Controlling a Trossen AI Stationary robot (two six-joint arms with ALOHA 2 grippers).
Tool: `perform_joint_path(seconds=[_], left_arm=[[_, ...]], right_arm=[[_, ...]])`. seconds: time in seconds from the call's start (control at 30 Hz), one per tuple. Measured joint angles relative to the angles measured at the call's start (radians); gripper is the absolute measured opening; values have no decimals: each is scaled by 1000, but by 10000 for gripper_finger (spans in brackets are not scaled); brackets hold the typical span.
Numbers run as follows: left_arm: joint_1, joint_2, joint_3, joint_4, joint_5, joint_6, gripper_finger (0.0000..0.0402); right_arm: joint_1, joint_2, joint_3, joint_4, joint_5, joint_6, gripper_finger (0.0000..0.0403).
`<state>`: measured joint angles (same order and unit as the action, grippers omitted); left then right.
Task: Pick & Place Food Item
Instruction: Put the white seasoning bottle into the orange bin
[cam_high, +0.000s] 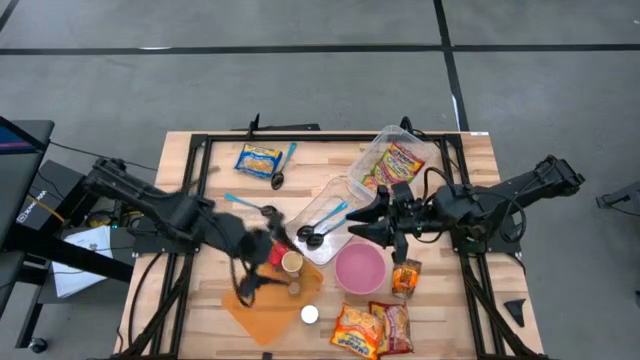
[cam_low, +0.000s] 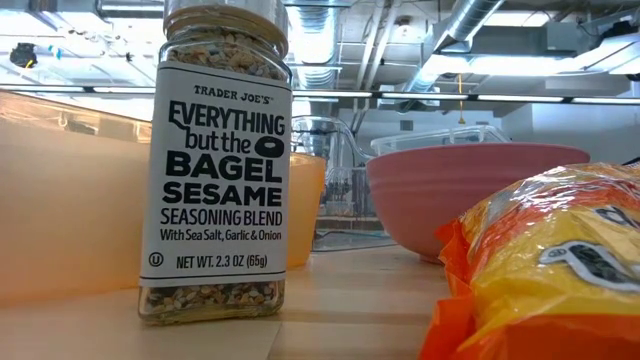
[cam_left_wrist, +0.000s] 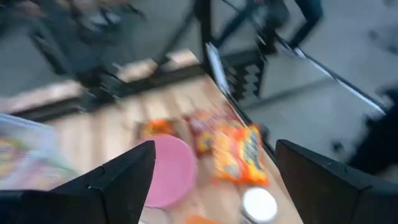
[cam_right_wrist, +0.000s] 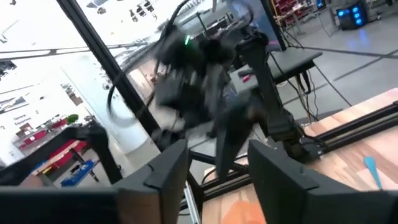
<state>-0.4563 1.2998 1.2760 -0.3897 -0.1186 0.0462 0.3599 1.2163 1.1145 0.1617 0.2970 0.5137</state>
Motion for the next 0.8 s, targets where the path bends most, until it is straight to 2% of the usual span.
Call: perform_joint_path(seconds=[0.13,0.33,0.43,0.57,0.8], left_arm=[[-25,97,22,0,63,2,324],[-42,239,124,-8,67,-26,338],[-44,313,187,-22,65,-61,355],[-58,403,249,-119,57,-124,369],[-118,524,265,-186,16,-250,370]], right_arm=[[-10,0,0,30,0,-1,200],[-8,-1,0,55,-19,-46,234],[-8,-1,0,57,-58,-35,239],[8,-1,0,56,-103,-37,240],[66,-1,0,56,-211,-73,240]])
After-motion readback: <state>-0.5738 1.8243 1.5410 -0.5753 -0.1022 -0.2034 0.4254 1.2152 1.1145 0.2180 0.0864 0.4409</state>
